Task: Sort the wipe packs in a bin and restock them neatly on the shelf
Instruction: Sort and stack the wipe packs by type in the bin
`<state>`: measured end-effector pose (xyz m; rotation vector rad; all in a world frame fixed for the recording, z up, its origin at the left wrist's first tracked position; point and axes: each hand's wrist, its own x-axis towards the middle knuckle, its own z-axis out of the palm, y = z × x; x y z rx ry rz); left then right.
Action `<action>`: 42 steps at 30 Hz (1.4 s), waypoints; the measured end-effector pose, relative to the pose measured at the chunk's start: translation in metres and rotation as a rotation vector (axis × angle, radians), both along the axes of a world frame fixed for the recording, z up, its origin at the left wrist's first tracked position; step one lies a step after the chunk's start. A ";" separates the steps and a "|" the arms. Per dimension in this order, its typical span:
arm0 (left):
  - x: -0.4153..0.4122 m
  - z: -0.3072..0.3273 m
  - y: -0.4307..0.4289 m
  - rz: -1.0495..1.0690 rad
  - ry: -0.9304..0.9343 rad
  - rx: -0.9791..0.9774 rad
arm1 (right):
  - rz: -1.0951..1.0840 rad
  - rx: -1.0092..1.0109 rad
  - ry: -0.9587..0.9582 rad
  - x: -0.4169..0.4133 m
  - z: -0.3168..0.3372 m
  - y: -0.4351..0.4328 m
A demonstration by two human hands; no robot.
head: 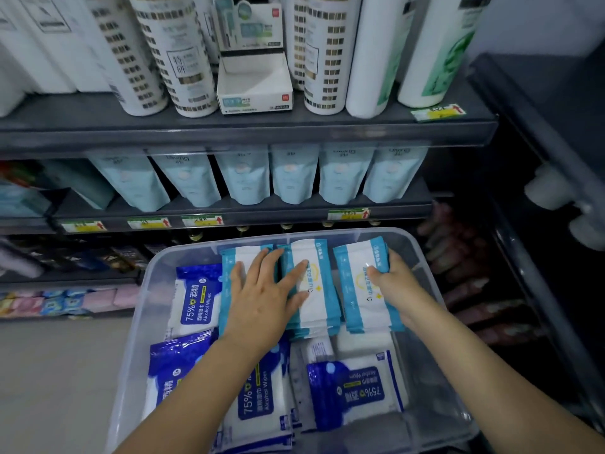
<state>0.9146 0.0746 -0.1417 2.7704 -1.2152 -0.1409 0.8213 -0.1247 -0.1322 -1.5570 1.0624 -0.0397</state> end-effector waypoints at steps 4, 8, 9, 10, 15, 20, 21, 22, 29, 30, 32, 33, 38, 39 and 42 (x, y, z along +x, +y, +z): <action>-0.002 -0.003 0.004 -0.018 -0.064 -0.019 | 0.059 -0.011 0.103 0.016 -0.032 0.003; 0.000 -0.008 0.007 -0.041 -0.077 -0.004 | 0.110 -0.179 0.214 0.020 -0.052 0.001; 0.000 -0.008 0.007 -0.043 -0.078 -0.007 | 0.121 -0.201 0.222 0.019 -0.051 0.000; -0.001 -0.008 0.006 -0.046 -0.075 -0.004 | 0.121 -0.205 0.214 0.016 -0.045 0.001; -0.001 -0.001 0.004 -0.039 -0.045 -0.015 | 0.193 -0.177 0.177 -0.004 -0.022 0.000; -0.006 0.010 0.005 -0.022 -0.004 -0.002 | 0.444 -0.420 0.266 -0.031 0.001 0.009; -0.008 0.011 0.007 -0.013 -0.001 -0.007 | 0.532 -0.477 0.264 -0.038 0.007 0.015; -0.010 0.012 0.008 0.000 0.002 -0.017 | 0.643 -0.488 0.261 -0.045 0.011 0.022; -0.045 0.018 0.026 0.083 0.047 -0.190 | 1.261 -0.413 0.518 -0.063 -0.007 0.041; -0.052 0.017 0.028 0.093 0.038 -0.235 | 1.277 -0.455 0.507 -0.062 -0.010 0.039; -0.065 0.016 0.030 0.124 0.035 -0.330 | 1.247 -0.498 0.453 -0.061 -0.012 0.034; -0.071 0.017 0.030 0.152 0.051 -0.370 | 1.234 -0.496 0.423 -0.061 -0.012 0.031; -0.096 0.024 0.026 0.307 0.202 -0.482 | 1.254 -0.524 0.331 -0.065 -0.005 0.024; -0.100 0.029 0.025 0.317 0.222 -0.485 | 1.255 -0.525 0.306 -0.066 0.000 0.023; -0.110 0.044 0.020 0.257 0.348 -0.401 | 1.270 -0.583 0.136 -0.060 0.025 0.021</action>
